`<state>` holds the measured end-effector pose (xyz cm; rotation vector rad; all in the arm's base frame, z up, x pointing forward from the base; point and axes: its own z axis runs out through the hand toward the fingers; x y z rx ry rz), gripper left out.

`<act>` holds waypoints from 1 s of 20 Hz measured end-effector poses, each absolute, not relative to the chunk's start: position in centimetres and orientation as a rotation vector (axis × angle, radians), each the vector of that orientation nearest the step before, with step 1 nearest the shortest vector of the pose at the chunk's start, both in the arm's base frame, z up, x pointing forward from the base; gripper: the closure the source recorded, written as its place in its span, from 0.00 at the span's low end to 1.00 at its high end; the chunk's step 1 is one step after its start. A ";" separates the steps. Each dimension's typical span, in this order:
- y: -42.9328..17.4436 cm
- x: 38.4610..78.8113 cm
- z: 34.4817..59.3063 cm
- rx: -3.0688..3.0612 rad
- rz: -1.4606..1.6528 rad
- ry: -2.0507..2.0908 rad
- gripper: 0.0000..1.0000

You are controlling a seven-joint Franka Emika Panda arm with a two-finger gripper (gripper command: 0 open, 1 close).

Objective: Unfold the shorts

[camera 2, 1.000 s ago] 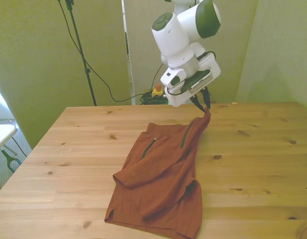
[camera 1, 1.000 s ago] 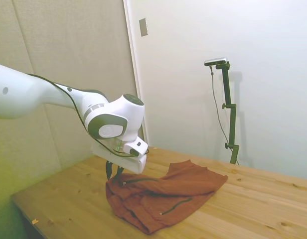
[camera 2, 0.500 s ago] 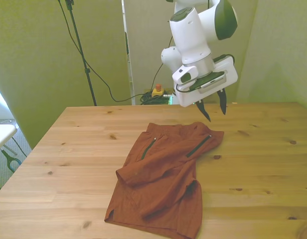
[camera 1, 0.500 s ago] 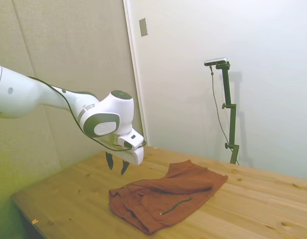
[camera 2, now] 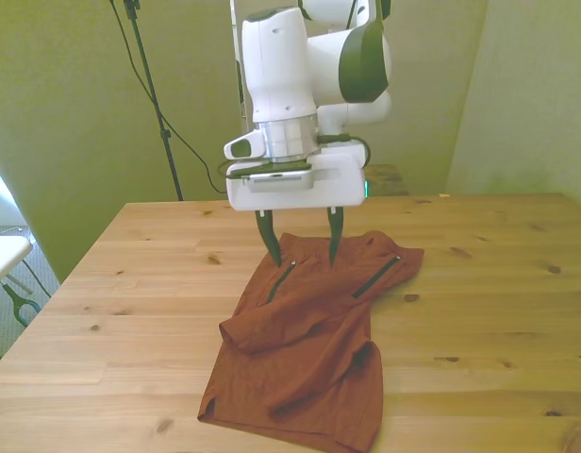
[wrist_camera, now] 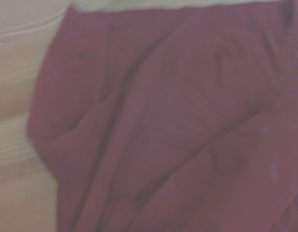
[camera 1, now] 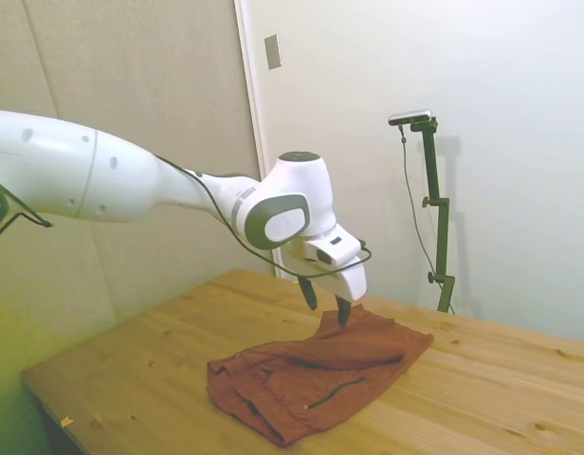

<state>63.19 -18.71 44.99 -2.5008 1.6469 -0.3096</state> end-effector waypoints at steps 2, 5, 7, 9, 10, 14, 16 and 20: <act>-19.5 64.3 44.2 -2.463 -0.338 1.777 0.00; -20.7 65.8 42.4 -2.393 -0.365 1.972 0.00; -21.5 66.4 40.9 -2.345 -0.373 2.099 0.00; -22.0 67.0 39.8 -2.310 -0.369 2.198 0.00; -22.1 67.3 39.3 -2.303 -0.363 2.219 0.00; -22.7 67.9 38.3 -2.301 -0.350 2.247 0.00; -23.0 67.9 37.8 -2.302 -0.340 2.258 1.00; -23.4 68.0 37.0 -2.305 -0.325 2.268 1.00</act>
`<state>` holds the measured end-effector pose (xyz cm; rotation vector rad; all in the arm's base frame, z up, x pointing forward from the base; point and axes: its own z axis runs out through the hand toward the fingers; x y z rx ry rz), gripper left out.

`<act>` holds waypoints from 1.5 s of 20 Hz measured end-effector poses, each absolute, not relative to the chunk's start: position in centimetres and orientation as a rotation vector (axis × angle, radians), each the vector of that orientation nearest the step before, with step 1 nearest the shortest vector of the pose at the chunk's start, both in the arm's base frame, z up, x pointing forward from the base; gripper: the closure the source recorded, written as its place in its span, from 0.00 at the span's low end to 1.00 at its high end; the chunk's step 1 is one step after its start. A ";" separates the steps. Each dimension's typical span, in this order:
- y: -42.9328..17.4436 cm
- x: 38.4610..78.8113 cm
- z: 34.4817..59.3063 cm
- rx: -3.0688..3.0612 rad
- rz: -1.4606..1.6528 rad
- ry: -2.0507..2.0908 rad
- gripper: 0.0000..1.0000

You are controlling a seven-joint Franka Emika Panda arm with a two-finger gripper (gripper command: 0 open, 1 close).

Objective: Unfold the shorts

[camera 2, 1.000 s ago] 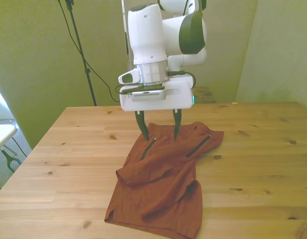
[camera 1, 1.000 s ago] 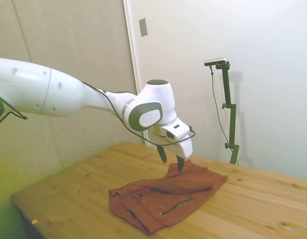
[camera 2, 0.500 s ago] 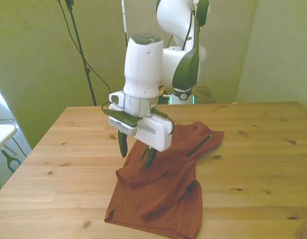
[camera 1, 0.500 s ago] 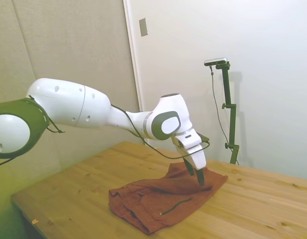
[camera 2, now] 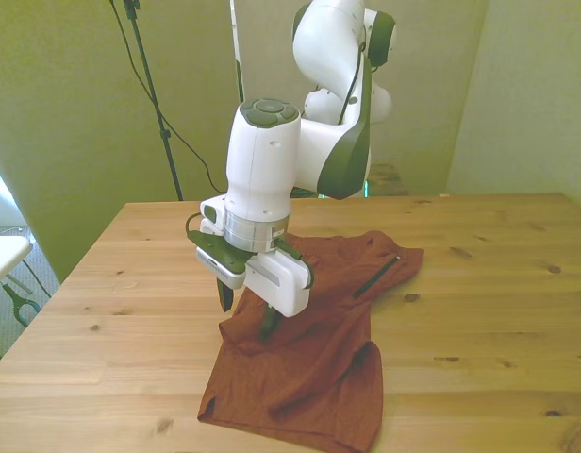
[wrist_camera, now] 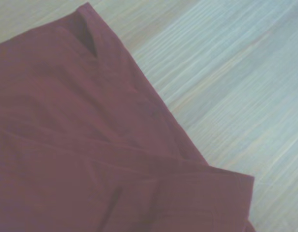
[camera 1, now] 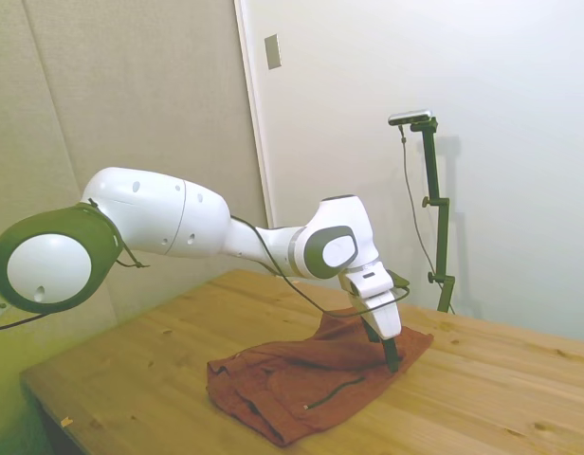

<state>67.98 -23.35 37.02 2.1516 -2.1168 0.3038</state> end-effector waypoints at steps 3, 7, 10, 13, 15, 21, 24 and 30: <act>-23.4 68.1 36.9 2.154 0.305 -2.115 1.00; -23.2 68.2 36.5 2.159 0.297 -2.109 1.00; -22.9 68.3 36.2 2.168 0.294 -2.103 1.00; -22.8 68.4 36.0 2.176 0.293 -2.096 1.00; -22.8 68.4 35.8 2.185 0.293 -2.086 1.00; -22.6 68.7 36.0 2.204 0.321 -2.092 1.00; -22.5 68.9 36.4 2.221 0.341 -2.099 1.00; -20.0 69.8 38.9 2.379 0.434 -2.103 1.00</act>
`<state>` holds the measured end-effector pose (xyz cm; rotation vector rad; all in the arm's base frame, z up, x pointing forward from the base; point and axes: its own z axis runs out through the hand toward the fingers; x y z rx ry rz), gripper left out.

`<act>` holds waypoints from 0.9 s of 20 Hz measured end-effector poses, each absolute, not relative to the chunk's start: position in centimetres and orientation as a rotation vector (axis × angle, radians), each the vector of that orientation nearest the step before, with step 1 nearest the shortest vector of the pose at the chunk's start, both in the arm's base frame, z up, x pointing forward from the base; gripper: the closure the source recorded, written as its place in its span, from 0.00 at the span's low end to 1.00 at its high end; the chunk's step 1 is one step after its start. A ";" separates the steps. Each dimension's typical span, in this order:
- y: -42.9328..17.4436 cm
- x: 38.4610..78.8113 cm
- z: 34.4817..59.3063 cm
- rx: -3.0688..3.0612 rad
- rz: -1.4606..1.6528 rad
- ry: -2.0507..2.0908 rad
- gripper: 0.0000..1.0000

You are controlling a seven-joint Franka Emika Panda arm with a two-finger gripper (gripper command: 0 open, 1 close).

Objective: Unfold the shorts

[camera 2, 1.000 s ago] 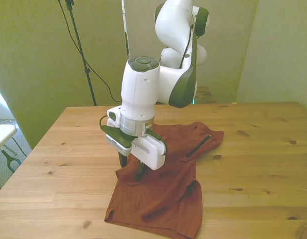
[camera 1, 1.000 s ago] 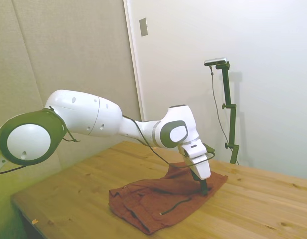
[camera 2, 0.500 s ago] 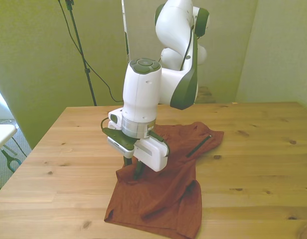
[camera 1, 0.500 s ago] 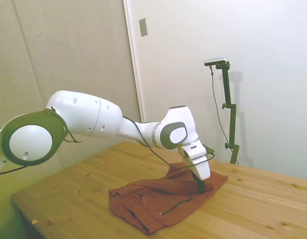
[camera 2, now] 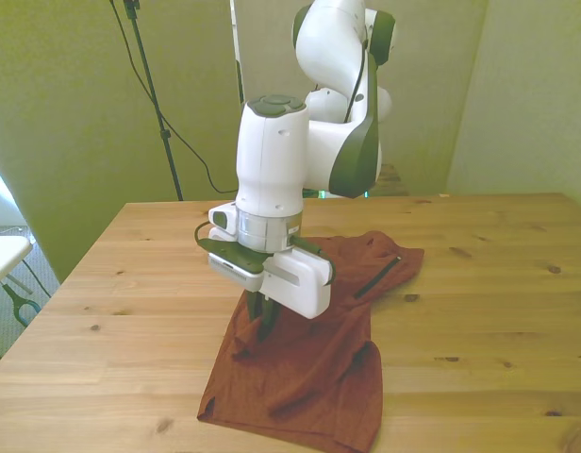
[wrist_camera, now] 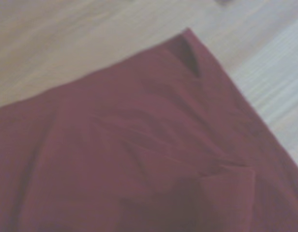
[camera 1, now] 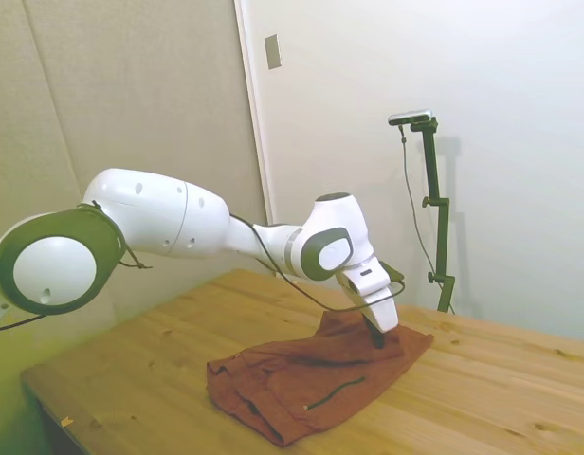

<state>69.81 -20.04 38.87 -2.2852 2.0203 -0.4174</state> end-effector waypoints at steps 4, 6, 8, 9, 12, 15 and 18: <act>-16.8 70.1 41.9 -2.290 -0.456 1.891 1.00; -14.9 70.4 43.1 -2.299 -0.464 1.838 1.00; -12.8 70.8 44.1 -2.307 -0.484 1.789 1.00; -11.8 71.0 44.4 -2.312 -0.493 1.766 1.00; -8.8 71.7 45.0 -2.329 -0.500 1.712 1.00; -5.8 72.6 45.2 -2.334 -0.501 1.673 1.00; -2.7 73.8 45.0 -2.338 -0.510 1.646 1.00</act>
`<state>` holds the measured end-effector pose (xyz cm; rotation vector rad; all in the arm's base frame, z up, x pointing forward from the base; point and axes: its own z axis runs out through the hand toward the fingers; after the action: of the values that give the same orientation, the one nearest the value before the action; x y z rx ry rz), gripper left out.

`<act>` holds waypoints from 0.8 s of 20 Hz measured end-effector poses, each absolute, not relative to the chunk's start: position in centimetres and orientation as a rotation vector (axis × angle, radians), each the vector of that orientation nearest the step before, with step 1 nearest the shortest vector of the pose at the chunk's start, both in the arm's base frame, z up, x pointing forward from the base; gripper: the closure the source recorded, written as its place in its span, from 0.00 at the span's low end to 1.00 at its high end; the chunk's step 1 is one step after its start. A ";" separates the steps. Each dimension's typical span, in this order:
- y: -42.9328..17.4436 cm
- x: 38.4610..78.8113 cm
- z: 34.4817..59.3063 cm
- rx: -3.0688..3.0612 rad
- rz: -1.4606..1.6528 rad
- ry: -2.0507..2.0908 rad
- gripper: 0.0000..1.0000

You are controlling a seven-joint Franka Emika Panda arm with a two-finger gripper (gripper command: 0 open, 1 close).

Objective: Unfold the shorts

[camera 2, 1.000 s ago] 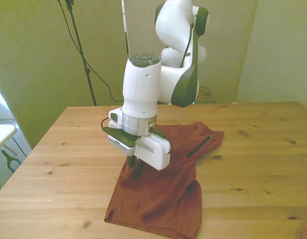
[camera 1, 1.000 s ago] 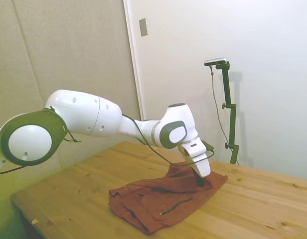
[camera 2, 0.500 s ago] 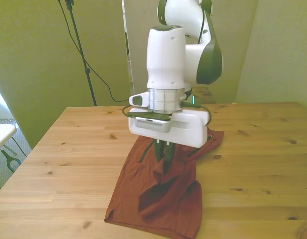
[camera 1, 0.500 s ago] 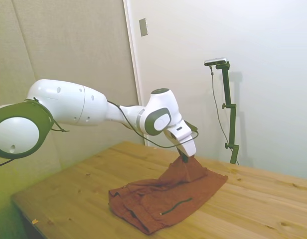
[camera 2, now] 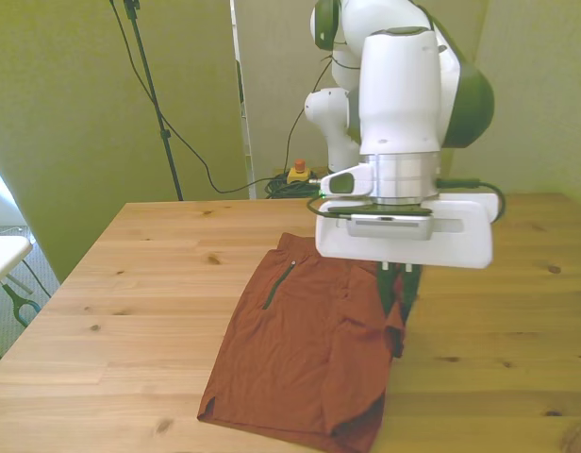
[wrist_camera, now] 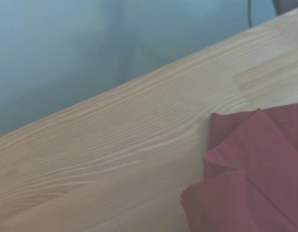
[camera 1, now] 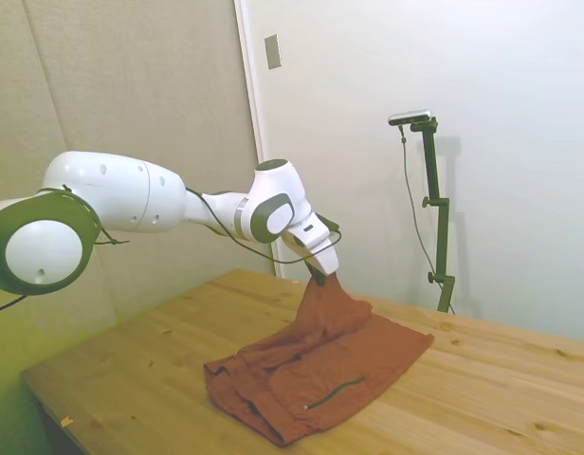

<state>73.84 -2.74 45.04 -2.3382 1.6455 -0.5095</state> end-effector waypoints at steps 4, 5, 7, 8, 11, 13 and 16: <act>0.7 75.5 44.0 -2.352 -0.516 1.624 1.00; 1.4 75.9 43.5 -2.358 -0.512 1.620 0.00; 3.0 76.4 42.4 -2.382 -0.484 1.613 0.00; 3.8 76.6 42.0 -2.394 -0.471 1.606 0.00; 5.7 77.1 41.2 -2.412 -0.451 1.579 0.00; 6.3 77.3 41.4 -2.413 -0.452 1.570 0.00; 6.5 77.4 42.3 -2.409 -0.457 1.565 0.00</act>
<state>77.44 6.51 42.28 -2.4092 1.5649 -0.4568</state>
